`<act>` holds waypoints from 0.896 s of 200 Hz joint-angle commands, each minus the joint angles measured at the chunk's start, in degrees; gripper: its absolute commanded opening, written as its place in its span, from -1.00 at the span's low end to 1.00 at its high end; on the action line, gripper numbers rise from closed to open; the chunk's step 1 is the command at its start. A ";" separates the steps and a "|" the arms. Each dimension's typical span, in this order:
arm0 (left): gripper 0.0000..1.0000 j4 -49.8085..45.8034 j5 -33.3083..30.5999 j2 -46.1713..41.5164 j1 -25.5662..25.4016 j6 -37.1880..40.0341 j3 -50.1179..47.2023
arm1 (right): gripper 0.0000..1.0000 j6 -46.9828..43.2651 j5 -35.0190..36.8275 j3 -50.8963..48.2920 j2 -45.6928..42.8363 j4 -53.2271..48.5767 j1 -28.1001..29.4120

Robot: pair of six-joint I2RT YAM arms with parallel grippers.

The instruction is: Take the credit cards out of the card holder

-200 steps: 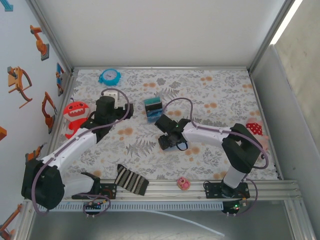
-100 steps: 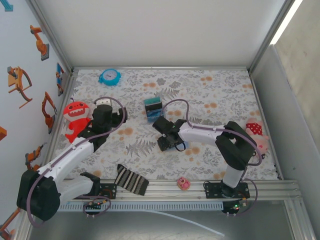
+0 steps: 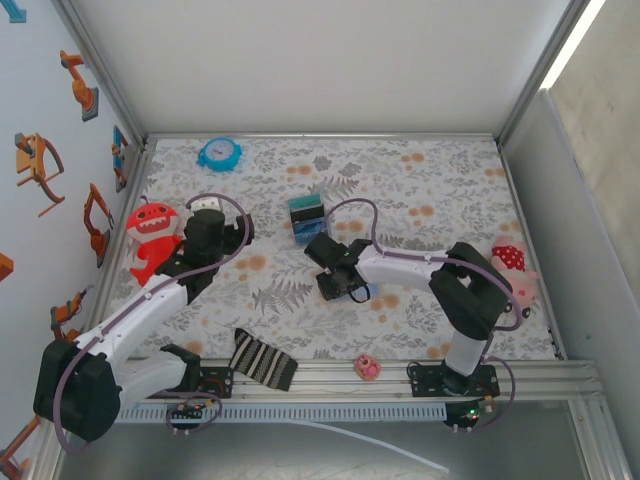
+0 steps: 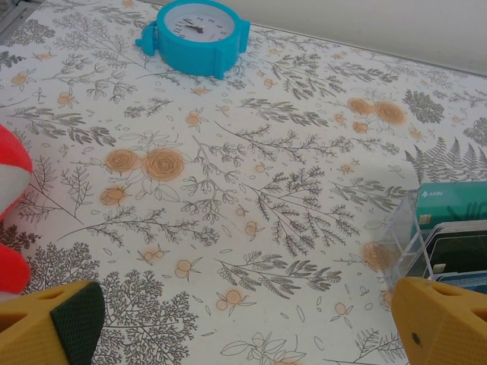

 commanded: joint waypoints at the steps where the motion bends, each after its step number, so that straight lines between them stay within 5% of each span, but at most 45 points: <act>1: 0.94 0.12 0.48 -0.76 -0.17 -0.35 0.79 | -0.26 0.79 -3.76 -1.78 -1.04 2.64 -0.86; 90: 0.94 -0.97 3.08 -3.24 -0.17 0.24 1.65 | -0.57 0.78 -7.46 -3.40 -3.26 4.44 -2.41; 179: 0.94 -2.47 3.79 -7.60 -0.17 -0.05 1.92 | -0.66 1.05 -6.02 -0.61 -5.14 2.59 -2.41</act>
